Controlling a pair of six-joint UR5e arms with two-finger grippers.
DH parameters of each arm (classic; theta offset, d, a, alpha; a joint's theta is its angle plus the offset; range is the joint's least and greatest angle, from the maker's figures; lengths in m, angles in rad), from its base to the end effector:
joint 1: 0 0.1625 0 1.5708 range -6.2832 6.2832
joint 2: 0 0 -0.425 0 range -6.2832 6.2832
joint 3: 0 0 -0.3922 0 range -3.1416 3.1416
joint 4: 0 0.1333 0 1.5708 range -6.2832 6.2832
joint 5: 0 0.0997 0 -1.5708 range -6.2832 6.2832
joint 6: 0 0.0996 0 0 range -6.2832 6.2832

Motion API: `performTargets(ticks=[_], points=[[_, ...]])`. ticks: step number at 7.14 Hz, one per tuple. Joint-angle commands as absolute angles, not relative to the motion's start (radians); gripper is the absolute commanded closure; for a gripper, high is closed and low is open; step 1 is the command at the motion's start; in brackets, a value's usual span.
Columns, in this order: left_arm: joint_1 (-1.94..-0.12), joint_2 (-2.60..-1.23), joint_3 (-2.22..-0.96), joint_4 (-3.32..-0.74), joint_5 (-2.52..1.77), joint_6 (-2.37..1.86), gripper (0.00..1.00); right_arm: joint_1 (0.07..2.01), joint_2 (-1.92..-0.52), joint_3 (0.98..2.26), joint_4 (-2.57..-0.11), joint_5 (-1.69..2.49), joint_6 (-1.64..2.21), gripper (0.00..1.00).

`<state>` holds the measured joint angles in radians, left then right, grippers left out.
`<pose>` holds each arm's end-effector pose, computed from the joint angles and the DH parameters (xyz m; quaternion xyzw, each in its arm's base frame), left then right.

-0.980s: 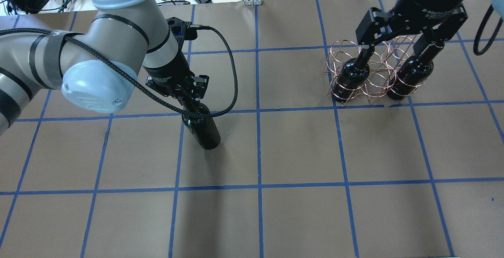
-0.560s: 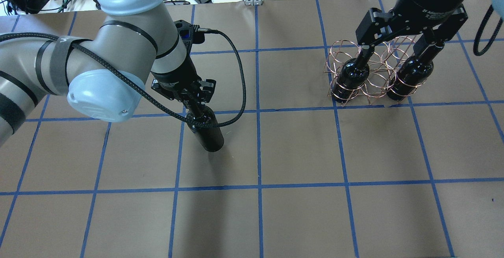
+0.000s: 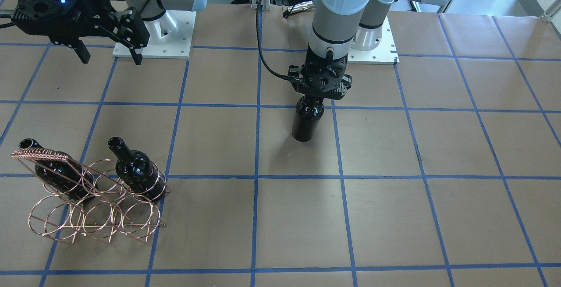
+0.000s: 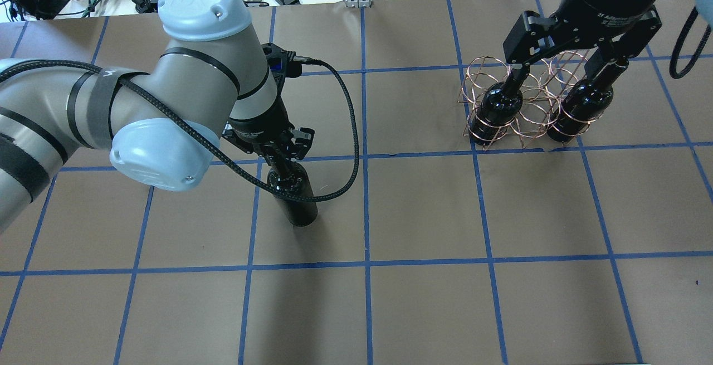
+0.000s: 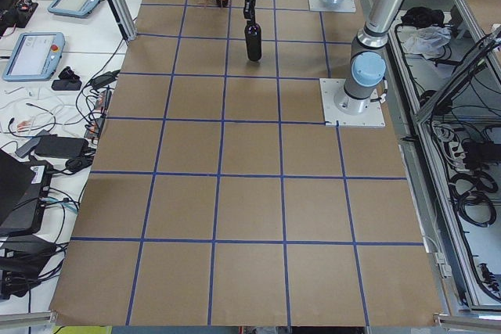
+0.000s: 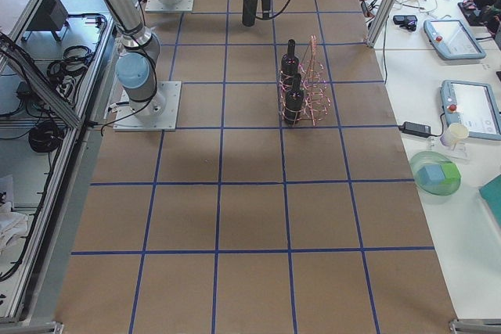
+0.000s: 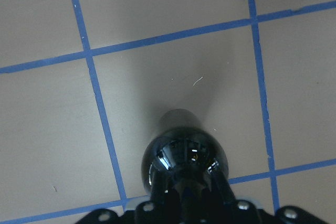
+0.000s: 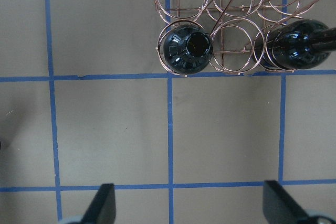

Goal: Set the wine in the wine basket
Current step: 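Set the bottle upright on the table with the left gripper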

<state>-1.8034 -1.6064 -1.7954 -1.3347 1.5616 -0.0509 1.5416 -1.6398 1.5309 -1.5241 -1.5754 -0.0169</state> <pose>-0.2439 -0.4472 0.3844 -0.0907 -0.9958 -0.0126 0.0028 0.1192 -0.4700 0.5359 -0.0062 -0.9995 0.0310 0.0030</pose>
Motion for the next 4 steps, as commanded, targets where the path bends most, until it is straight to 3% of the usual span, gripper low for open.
performTargets(ticks=[1, 4], points=[[-1.813, -1.609, -1.798, -1.335, 1.559, -0.054, 1.0, 1.542, -1.64, 1.531, -1.523, -1.575, -0.017, 0.0], [-1.813, -1.612, -1.799, -1.335, 1.552, -0.055, 1.0, 1.542, -1.64, 1.529, -1.525, -1.575, -0.017, 0.0]])
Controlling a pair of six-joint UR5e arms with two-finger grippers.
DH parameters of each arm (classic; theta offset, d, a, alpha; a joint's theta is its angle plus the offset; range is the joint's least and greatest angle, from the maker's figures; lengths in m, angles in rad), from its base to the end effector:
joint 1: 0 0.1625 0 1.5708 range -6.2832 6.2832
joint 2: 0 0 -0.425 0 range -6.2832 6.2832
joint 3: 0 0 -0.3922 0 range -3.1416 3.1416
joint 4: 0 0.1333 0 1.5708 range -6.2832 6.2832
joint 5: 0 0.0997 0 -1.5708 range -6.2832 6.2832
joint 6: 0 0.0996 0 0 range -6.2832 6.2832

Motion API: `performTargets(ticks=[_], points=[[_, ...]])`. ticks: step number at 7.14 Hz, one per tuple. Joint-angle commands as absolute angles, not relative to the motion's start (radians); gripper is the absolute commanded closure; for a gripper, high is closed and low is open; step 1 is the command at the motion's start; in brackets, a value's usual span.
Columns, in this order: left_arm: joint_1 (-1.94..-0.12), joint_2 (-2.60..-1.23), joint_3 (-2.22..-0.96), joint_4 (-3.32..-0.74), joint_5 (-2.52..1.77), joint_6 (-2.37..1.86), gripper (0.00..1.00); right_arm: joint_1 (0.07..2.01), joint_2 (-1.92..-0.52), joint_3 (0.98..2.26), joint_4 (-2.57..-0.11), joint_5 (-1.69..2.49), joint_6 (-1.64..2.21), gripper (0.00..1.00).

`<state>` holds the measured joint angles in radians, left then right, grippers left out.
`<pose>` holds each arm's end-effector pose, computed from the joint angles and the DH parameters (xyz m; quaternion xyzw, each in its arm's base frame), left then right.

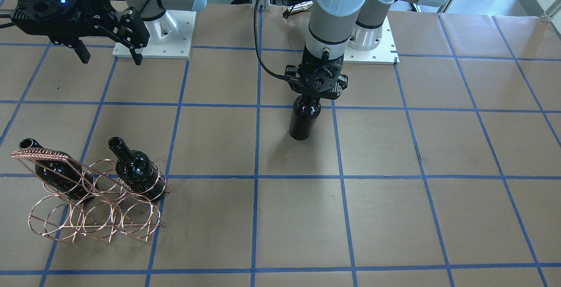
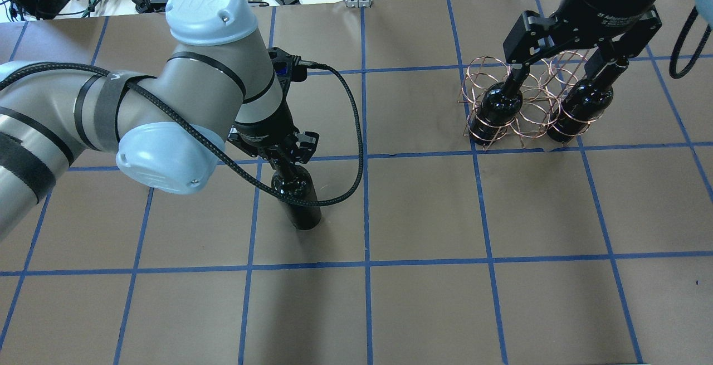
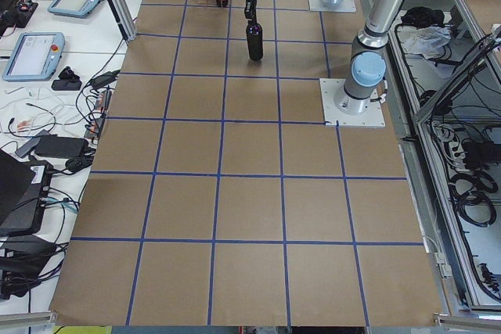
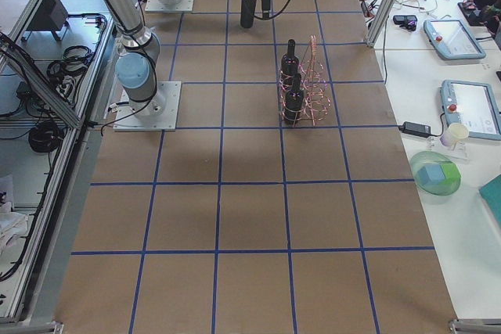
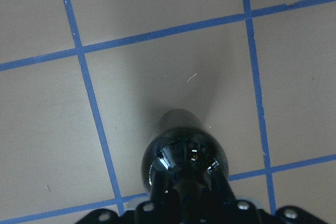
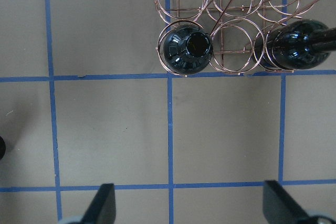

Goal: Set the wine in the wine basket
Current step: 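Set the bottle upright on the table with the left gripper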

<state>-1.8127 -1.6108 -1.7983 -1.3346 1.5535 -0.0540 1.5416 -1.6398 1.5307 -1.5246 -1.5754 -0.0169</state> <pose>-0.2489 -0.4451 0.3808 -0.0937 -0.9954 -0.0168 0.0062 0.1192 -0.4700 0.5361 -0.0062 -0.9995 0.0314 0.0030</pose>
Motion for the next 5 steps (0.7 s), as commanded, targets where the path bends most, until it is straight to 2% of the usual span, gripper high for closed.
performTargets(ticks=[1, 2, 3, 4, 5], points=[[-1.815, -1.612, -1.801, -1.335, 1.552, -0.055, 1.0, 1.542, -1.64, 1.531, -1.523, -1.575, -0.017, 0.0], [-1.824, -1.618, -1.801, -1.336, 1.552, -0.055, 1.0, 1.542, -1.64, 1.531, -1.523, -1.575, -0.017, 0.0], [-1.824, -1.62, -1.801, -1.336, 1.551, -0.058, 0.94, 1.542, -1.64, 1.531, -1.525, -1.575, -0.017, 0.0], [-1.824, -1.617, -1.801, -1.336, 1.554, -0.06, 0.47, 1.542, -1.64, 1.531, -1.523, -1.575, -0.017, 0.0], [-1.824, -1.615, -1.798, -1.347, 1.557, -0.063, 0.05, 1.542, -1.64, 1.531, -1.523, -1.575, -0.017, 0.0]])
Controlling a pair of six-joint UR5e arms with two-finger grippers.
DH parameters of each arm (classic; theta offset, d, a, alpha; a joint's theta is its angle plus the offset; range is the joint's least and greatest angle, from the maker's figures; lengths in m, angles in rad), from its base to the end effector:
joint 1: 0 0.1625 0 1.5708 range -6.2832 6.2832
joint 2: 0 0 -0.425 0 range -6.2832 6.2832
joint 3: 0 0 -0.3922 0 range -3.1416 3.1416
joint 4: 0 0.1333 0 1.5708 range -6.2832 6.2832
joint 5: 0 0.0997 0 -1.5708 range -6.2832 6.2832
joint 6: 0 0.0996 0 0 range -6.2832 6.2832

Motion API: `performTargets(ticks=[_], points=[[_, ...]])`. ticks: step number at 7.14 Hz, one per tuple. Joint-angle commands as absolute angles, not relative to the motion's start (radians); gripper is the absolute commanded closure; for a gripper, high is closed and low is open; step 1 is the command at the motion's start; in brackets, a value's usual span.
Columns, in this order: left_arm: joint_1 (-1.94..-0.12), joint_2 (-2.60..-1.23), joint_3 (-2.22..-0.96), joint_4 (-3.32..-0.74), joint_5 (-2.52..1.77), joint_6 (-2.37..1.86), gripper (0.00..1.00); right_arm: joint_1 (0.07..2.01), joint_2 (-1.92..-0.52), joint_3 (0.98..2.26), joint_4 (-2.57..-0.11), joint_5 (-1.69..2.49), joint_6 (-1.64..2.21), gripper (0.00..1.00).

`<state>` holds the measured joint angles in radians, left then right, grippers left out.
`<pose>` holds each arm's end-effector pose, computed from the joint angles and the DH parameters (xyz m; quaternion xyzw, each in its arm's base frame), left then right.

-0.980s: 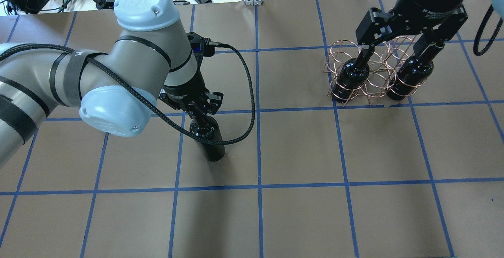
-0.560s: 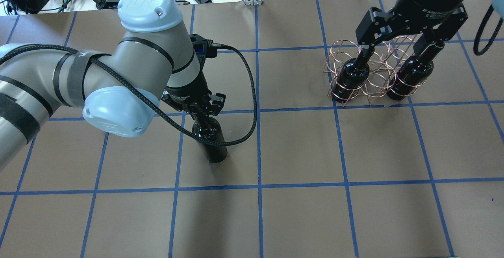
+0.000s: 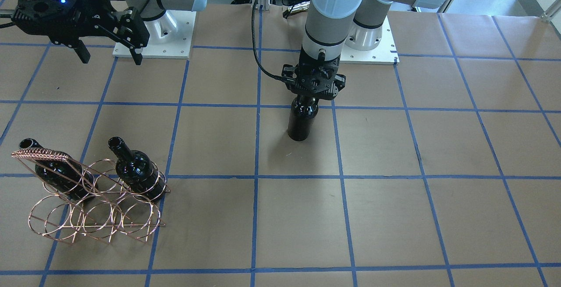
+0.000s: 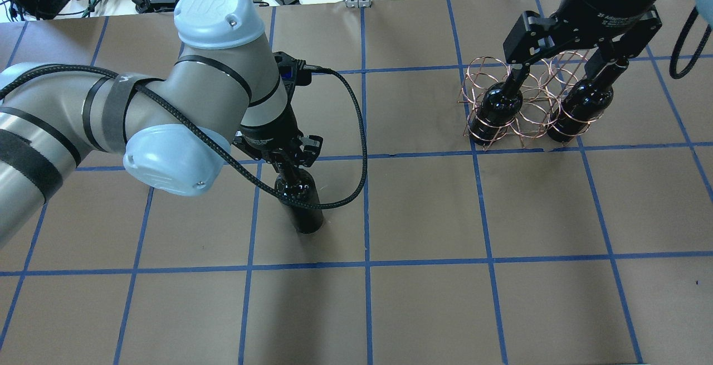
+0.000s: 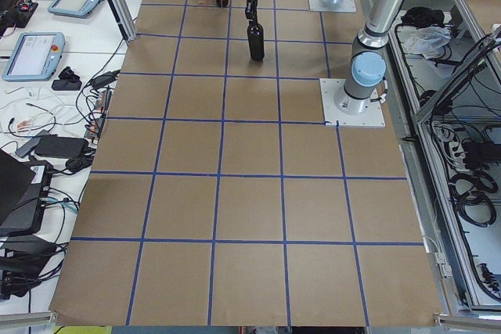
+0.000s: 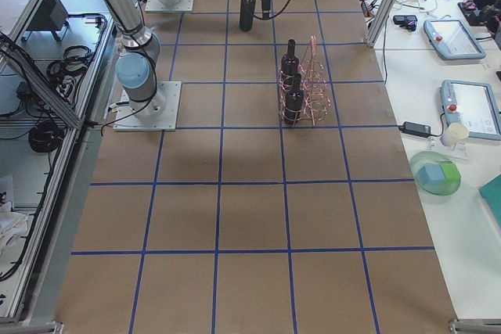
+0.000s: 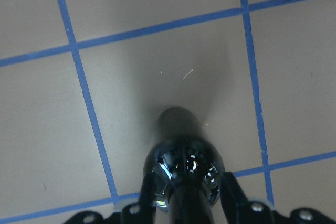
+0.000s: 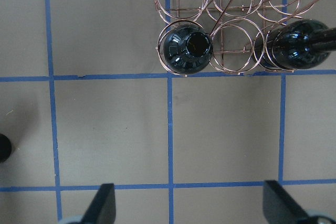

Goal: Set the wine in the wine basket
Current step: 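Open the left gripper and raise the left arm away from the bottle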

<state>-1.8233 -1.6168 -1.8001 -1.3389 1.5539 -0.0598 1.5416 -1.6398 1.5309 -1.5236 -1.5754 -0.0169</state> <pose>-0.2537 -0.4429 0.3766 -0.0960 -0.9951 -0.0228 0.0050 0.1192 -0.4699 0.5359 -0.0062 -0.9995 0.0308 0.0030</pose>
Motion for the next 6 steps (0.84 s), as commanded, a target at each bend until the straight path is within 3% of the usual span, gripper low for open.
performTargets(ticks=[1, 4, 6], points=[[-1.824, -1.615, -1.789, -1.353, 1.559, -0.06, 0.0, 1.542, -1.64, 1.531, -1.523, -1.575, -0.017, 0.0], [-1.806, -1.612, -1.711, -1.475, 1.565, -0.051, 0.0, 1.542, -1.64, 1.531, -1.523, -1.575, -0.017, 0.0], [-1.713, -1.6, -1.523, -1.648, 1.606, -0.048, 0.0, 1.542, -1.64, 1.531, -1.523, -1.575, -0.017, 0.0]])
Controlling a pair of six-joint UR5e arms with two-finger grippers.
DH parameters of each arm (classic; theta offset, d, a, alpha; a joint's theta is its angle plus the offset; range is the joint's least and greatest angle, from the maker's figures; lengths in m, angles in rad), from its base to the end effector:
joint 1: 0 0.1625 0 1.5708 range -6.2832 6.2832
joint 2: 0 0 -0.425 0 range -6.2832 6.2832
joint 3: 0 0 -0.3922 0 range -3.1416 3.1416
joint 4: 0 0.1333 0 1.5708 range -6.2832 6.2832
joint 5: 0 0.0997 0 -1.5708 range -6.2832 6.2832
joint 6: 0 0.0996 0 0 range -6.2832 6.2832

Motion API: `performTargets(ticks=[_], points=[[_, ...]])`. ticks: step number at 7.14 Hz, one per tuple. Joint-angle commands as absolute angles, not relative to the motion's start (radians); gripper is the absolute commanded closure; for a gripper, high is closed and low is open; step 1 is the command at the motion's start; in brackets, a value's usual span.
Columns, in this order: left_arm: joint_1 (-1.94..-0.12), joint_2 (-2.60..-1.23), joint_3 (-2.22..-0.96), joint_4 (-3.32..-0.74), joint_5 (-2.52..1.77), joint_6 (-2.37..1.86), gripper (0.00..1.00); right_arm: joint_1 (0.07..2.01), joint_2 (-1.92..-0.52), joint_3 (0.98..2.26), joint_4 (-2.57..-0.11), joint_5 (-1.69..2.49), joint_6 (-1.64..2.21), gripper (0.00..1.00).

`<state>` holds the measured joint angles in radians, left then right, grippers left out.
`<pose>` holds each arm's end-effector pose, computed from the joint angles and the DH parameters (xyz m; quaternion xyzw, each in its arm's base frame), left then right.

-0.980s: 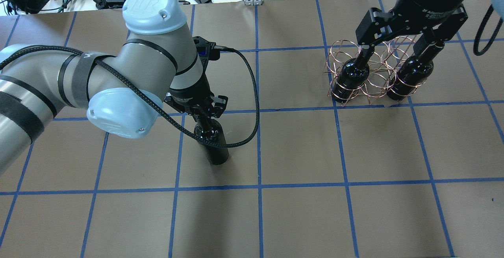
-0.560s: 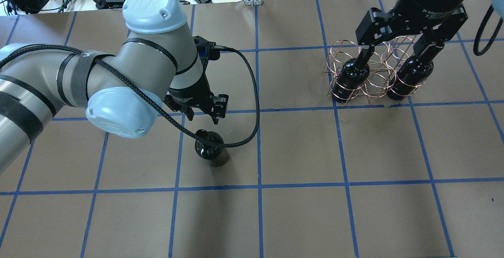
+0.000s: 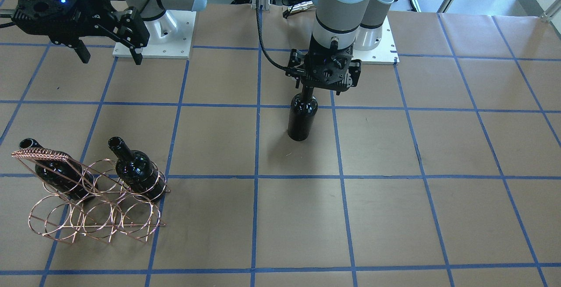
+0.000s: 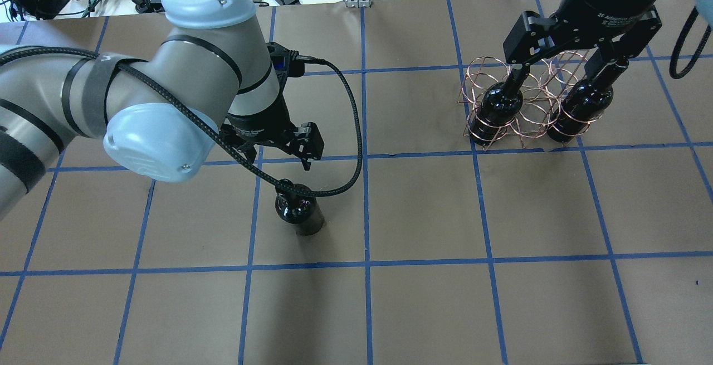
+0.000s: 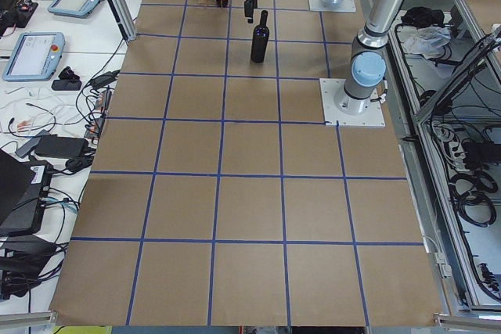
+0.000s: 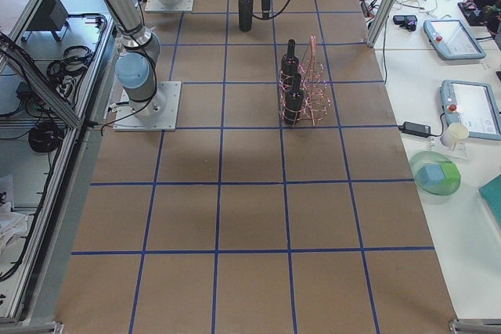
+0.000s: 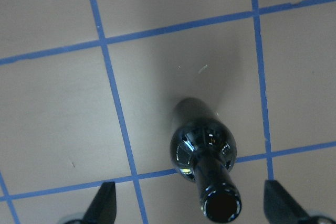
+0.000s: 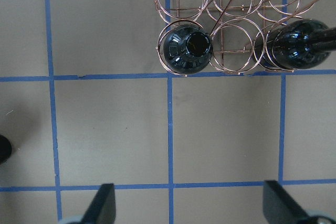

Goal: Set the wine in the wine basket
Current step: 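Open the left gripper and raise the left arm away from the bottle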

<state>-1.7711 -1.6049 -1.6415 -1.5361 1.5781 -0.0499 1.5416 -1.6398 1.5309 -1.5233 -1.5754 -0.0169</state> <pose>-0.2288 -0.4607 0.4399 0.0752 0.9965 0.0343 0.0080 0.1192 -0.4699 0.5358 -0.0062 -0.9995 0.0306 0.0030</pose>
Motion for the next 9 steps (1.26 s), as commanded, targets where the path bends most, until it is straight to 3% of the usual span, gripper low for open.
performTargets(ticks=[1, 5, 9], points=[[-1.638, -1.601, -1.408, -1.713, 1.606, -0.048, 0.0, 1.542, -1.64, 1.531, -1.523, -1.574, -0.017, 0.0], [-1.369, -1.589, -1.397, -1.723, 1.592, -0.046, 0.0, 1.542, -1.643, 1.531, -1.534, -1.575, -0.008, 0.0], [-1.391, -1.546, -1.457, -1.713, 1.552, -0.046, 0.0, 1.564, -1.634, 1.522, -1.575, -1.574, 0.0, 0.0]])
